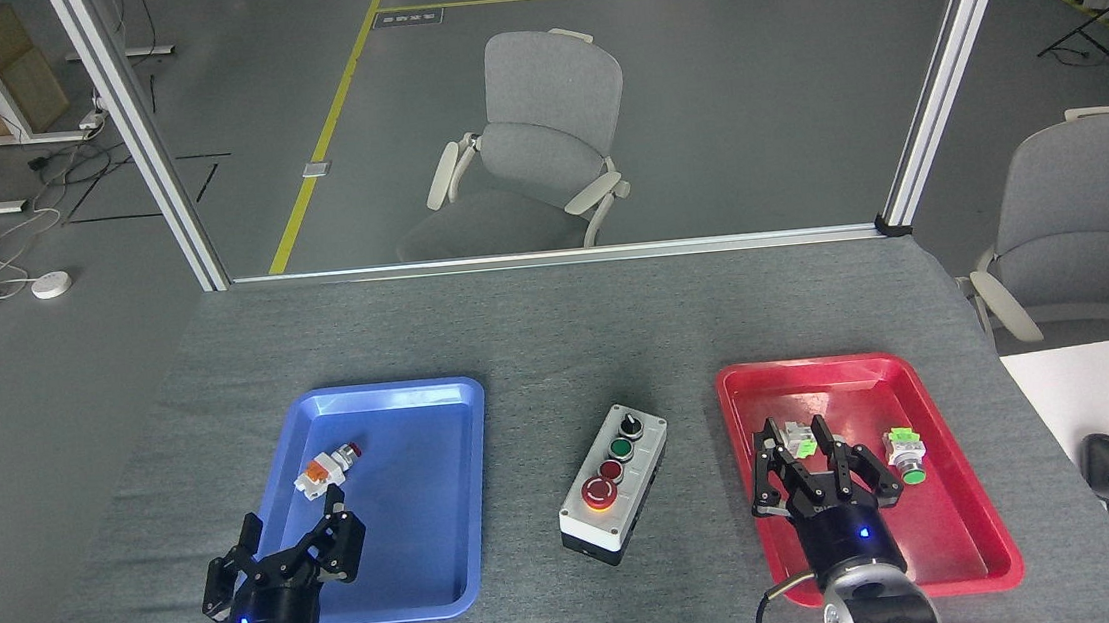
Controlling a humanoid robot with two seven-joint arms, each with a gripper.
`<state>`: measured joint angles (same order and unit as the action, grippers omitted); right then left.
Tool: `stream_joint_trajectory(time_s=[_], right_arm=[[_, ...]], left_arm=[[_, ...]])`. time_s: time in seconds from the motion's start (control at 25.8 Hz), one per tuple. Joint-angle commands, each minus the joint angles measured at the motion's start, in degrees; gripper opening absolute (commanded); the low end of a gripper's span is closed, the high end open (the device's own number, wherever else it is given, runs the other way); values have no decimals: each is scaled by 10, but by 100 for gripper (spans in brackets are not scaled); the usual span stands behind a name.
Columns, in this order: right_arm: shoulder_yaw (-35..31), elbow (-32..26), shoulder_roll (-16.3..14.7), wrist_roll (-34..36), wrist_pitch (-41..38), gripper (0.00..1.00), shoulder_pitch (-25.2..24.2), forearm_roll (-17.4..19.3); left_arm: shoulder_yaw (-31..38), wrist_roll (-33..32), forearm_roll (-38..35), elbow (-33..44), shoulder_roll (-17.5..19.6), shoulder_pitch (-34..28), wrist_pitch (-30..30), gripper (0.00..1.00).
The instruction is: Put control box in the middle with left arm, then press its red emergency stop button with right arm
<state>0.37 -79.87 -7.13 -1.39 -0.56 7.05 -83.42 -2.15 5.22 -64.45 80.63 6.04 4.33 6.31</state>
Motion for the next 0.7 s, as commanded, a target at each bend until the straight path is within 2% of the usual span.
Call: stream_joint_trajectory(time_s=[0.0, 0.16, 0.54, 0.66], right_arm=[[-21, -6, -13, 2, 1, 87, -15, 0], [-34, -22, -15, 2, 0, 96, -32, 0], [-59, -35, -32, -4, 0, 98, -41, 4], [-57, -42, -41, -5, -5, 98, -42, 39]], left_arm=[[0, 4, 0, 0, -1, 0, 2, 99], [3, 4, 6, -2, -4, 1, 6, 99], [3, 4, 7, -4, -4, 1, 6, 99], [3, 4, 6, -4, -4, 1, 6, 99]])
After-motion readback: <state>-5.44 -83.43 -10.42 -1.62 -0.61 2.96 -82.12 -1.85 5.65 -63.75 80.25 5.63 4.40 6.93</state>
